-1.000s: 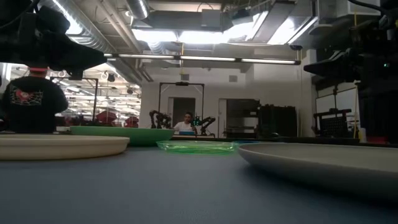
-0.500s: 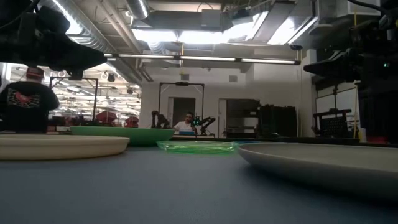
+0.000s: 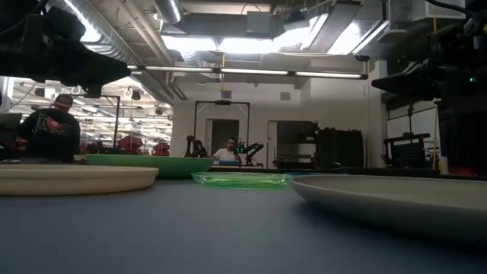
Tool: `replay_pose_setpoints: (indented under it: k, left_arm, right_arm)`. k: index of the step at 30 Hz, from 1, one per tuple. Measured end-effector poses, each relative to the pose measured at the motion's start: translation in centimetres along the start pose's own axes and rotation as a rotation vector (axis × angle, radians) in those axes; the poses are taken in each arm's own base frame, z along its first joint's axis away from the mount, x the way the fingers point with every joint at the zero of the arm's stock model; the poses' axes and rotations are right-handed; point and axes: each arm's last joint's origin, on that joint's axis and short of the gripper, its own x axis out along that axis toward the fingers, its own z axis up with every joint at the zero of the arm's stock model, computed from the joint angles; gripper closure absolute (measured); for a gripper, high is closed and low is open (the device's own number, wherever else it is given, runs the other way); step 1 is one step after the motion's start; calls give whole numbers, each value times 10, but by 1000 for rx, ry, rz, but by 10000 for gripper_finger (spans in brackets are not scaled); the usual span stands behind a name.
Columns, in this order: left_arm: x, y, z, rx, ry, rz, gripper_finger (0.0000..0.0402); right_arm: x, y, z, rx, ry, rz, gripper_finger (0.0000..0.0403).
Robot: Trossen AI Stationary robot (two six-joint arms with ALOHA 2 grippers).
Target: Stack plastic plates
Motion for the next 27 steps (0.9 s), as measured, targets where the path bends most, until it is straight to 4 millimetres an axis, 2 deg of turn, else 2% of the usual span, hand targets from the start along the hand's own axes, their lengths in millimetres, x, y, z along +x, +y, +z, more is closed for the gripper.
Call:
replay_pose_setpoints:
  k: [23, 27]
  left_arm:
    - [0, 1, 0, -22, -3, 46, 309]
    - [0, 1, 0, -27, -3, 46, 292]
  right_arm:
    - [0, 0, 0, 0, 0, 0, 403]
    - [0, 0, 0, 0, 1, 0, 403]
